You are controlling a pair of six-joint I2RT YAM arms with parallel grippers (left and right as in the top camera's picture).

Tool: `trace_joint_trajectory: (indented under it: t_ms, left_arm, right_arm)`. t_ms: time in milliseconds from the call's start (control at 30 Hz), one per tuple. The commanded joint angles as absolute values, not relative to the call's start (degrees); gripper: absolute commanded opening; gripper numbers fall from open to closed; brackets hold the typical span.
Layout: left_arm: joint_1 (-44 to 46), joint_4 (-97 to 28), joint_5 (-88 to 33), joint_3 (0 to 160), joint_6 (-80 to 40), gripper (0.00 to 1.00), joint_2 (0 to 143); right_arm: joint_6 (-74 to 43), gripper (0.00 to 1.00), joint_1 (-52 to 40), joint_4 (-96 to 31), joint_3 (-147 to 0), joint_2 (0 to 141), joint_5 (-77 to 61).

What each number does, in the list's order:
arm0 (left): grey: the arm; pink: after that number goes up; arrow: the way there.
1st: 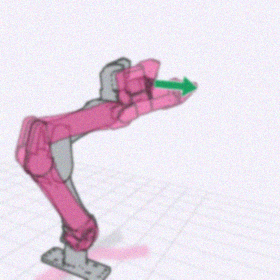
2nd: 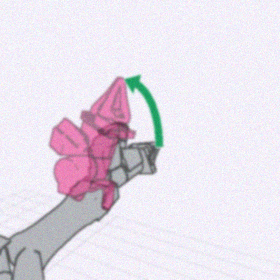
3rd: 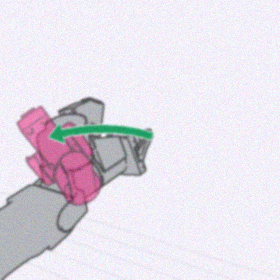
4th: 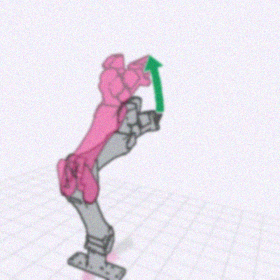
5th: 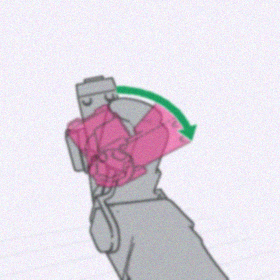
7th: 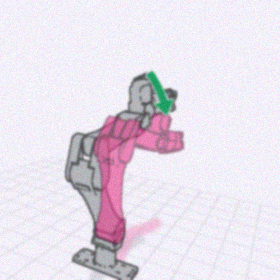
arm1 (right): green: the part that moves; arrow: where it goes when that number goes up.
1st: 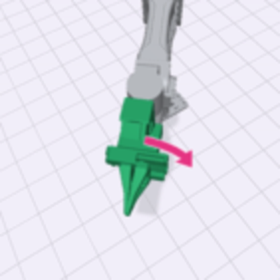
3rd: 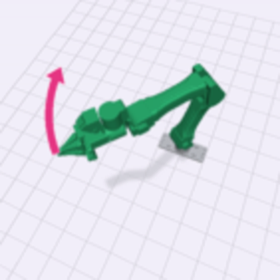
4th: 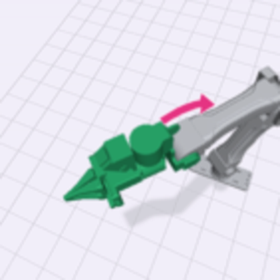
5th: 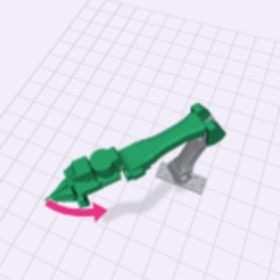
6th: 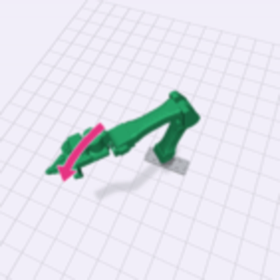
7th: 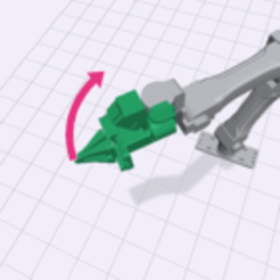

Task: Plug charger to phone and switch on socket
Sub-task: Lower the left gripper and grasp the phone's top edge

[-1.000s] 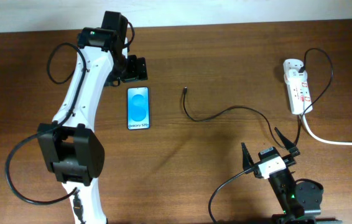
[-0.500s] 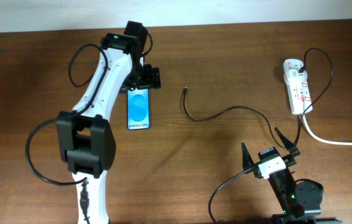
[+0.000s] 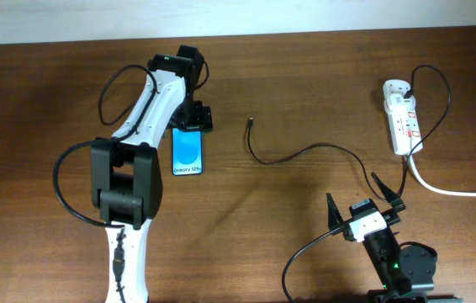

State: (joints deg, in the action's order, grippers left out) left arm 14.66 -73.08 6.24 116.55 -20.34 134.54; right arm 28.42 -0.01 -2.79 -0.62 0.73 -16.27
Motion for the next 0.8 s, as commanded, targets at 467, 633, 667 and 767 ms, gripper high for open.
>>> trace_joint_trajectory:
  t_ms: [467,633,667,767]
  left_arm:
    - [13.9,-66.7,0.2,108.2,-18.0,1.00,135.4]
    - [13.9,-63.9,0.2,104.7,-18.0,0.99,135.4]
    - [13.9,-63.9,0.2,104.7,-18.0,0.97,135.4]
    - [13.9,-63.6,0.2,104.7,-18.0,0.78,135.4]
  right_arm:
    - [27.6,0.98,-0.4,-3.1,-0.3,0.4,-15.8]
    - [27.6,0.98,-0.4,-3.1,-0.3,0.4,-15.8]
    - [27.6,0.98,-0.4,-3.1,-0.3,0.4,-15.8]
    - [27.6,0.98,-0.4,-3.1,-0.3,0.4,-15.8]
